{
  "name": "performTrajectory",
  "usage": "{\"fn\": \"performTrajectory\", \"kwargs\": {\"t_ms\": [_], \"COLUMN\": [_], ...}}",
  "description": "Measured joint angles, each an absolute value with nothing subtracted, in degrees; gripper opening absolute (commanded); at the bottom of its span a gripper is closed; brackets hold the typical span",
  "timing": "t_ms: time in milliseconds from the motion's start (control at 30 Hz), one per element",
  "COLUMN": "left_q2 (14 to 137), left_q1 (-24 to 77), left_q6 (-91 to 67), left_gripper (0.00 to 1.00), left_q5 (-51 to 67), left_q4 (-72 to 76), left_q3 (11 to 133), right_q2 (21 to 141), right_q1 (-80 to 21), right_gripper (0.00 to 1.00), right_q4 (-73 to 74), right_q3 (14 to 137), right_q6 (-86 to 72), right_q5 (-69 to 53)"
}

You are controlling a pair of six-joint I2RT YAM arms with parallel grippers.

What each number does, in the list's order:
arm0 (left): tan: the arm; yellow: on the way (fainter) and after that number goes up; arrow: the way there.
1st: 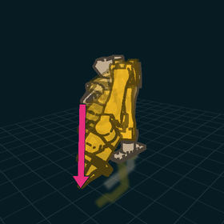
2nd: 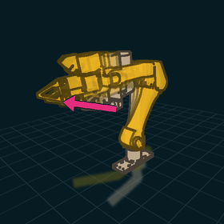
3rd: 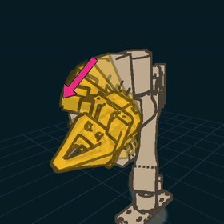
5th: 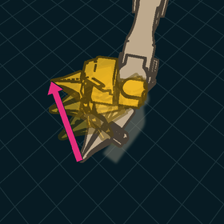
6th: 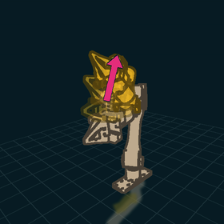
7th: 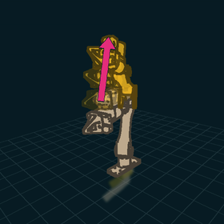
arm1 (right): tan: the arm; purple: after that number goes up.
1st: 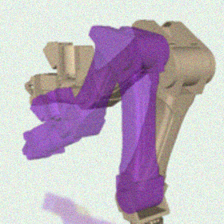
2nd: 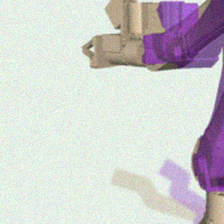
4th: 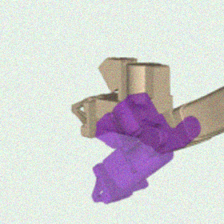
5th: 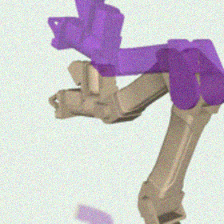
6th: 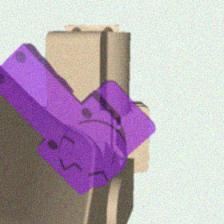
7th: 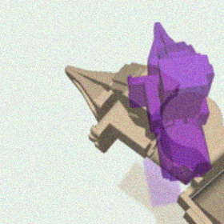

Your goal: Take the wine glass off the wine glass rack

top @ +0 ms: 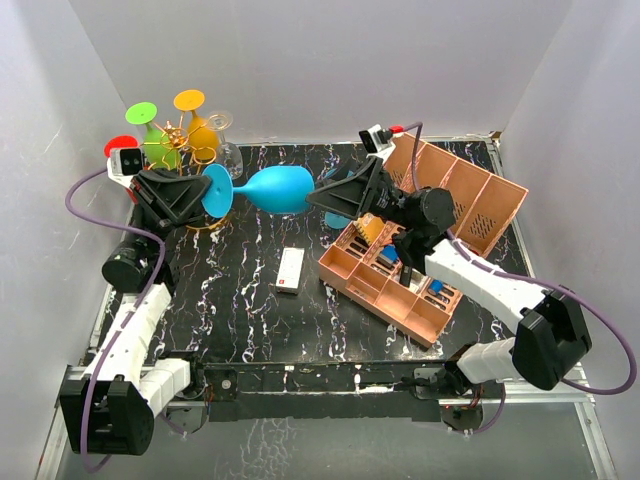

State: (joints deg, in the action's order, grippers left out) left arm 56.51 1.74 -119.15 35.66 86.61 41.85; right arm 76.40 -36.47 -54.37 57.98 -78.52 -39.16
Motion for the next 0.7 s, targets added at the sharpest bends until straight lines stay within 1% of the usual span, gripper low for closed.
{"fn": "performTrajectory", "kwargs": {"t_ms": [100,233,300,367,400,500,567,667,700], "left_q2": [56.47,56.53,56.49,56.23,55.81,53.6,52.05,50.24,49.87], "left_q1": [1.85,2.07,2.13,2.24,2.39,2.46,2.48,2.44,2.42], "left_q6": [-119.2,-119.28,-119.31,-119.33,-119.31,-119.13,-118.58,-115.7,-114.69], "left_gripper": [0.0,0.0,0.0,0.0,0.02,0.14,0.26,0.56,0.64], "left_q5": [34.63,33.32,32.97,32.71,32.38,31.86,32.18,32.84,32.91], "left_q4": [88.01,88.97,89.14,88.66,88.14,84.66,81.58,75.94,74.06], "left_q3": [40.95,39.86,39.42,39.0,38.57,37.12,36.69,36.47,36.45], "right_q2": [77.12,77.32,77.32,77.32,77.32,76.9,75.79,72.29,70.67], "right_q1": [-36.77,-37.1,-37.23,-37.36,-37.43,-37.67,-37.85,-38.15,-38.15], "right_gripper": [0.45,0.3,0.16,0.11,0.1,0.09,0.09,0.08,0.08], "right_q4": [-58.48,-62.17,-63.57,-64.6,-64.77,-64.9,-64.34,-61.65,-59.92], "right_q3": [57.98,57.98,57.98,57.98,57.98,57.82,57.08,55.94,55.79], "right_q6": [-80.77,-82.89,-83.53,-84.12,-84.27,-84.33,-83.94,-81.67,-80.4], "right_q5": [-39.13,-38.98,-38.96,-38.85,-38.74,-38.44,-37.95,-37.36,-37.08]}}
